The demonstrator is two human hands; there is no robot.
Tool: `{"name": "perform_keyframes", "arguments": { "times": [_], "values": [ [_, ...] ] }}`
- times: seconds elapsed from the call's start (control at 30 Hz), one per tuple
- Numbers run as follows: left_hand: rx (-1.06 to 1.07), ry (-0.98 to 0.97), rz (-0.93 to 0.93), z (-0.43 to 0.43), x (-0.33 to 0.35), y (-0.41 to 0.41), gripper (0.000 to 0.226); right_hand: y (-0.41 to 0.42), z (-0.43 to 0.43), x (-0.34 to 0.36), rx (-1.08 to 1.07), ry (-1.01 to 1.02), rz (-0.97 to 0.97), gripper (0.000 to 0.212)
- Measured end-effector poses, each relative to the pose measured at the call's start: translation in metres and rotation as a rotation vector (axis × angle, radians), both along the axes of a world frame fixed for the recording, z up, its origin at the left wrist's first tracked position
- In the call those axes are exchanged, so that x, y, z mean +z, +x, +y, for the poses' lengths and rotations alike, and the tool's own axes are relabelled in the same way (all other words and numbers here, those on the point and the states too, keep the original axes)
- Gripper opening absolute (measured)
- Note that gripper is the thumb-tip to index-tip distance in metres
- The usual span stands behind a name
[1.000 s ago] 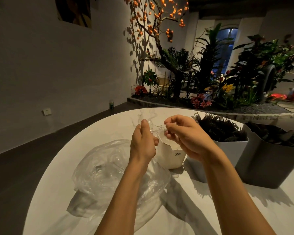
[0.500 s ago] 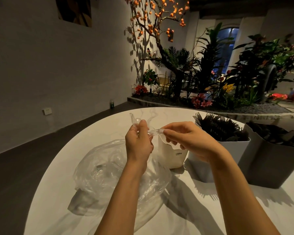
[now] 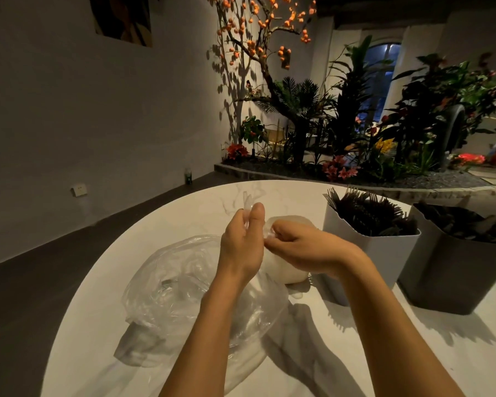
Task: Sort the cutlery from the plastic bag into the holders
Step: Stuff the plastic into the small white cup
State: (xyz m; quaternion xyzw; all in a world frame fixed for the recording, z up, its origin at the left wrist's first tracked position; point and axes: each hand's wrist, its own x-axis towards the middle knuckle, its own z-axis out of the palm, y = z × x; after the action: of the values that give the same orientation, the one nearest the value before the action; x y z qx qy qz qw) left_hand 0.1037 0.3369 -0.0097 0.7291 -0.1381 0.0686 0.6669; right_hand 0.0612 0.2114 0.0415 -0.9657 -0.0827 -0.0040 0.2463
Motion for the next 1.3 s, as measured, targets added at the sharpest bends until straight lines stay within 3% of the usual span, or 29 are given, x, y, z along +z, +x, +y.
{"name": "perform_keyframes", "arguments": {
  "times": [0.13,0.3,0.4,0.53,0.7,0.8,1.0,1.07,1.17,1.3],
  "values": [
    [-0.119,-0.259,0.122,0.002,0.006,-0.001,0.044,0.007,-0.01,-0.005,-0.069,0.156,-0.056,0.024],
    [-0.154,-0.366,0.142,0.004,0.01,-0.002,0.031,0.0,-0.011,0.003,-0.059,0.43,-0.103,0.029],
    [-0.149,-0.367,0.099,0.004,0.015,-0.004,0.037,0.005,-0.011,0.003,-0.035,0.338,-0.133,0.03],
    [-0.173,-0.246,-0.056,0.001,0.018,-0.007,0.045,0.015,-0.003,-0.008,-0.027,0.017,-0.155,0.044],
    [-0.121,-0.068,-0.132,-0.002,0.009,-0.001,0.042,0.012,-0.01,-0.007,-0.145,-0.146,-0.146,0.021],
    [-0.123,-0.011,-0.162,-0.007,0.009,-0.003,0.046,0.016,-0.012,-0.01,-0.133,-0.043,-0.209,0.011],
    [-0.05,-0.115,-0.053,-0.008,0.008,0.004,0.032,0.022,-0.018,-0.017,-0.238,0.16,-0.435,0.029],
    [-0.041,-0.148,0.018,-0.007,0.004,0.006,0.023,0.022,-0.019,-0.019,-0.272,0.229,-0.415,0.032],
    [-0.002,-0.131,0.093,-0.007,-0.002,0.009,0.027,0.02,-0.02,-0.022,-0.28,0.302,-0.36,0.032],
    [0.002,-0.071,0.149,-0.007,-0.006,0.01,0.029,0.022,-0.017,-0.025,-0.296,0.254,-0.29,0.036]
  ]
}}
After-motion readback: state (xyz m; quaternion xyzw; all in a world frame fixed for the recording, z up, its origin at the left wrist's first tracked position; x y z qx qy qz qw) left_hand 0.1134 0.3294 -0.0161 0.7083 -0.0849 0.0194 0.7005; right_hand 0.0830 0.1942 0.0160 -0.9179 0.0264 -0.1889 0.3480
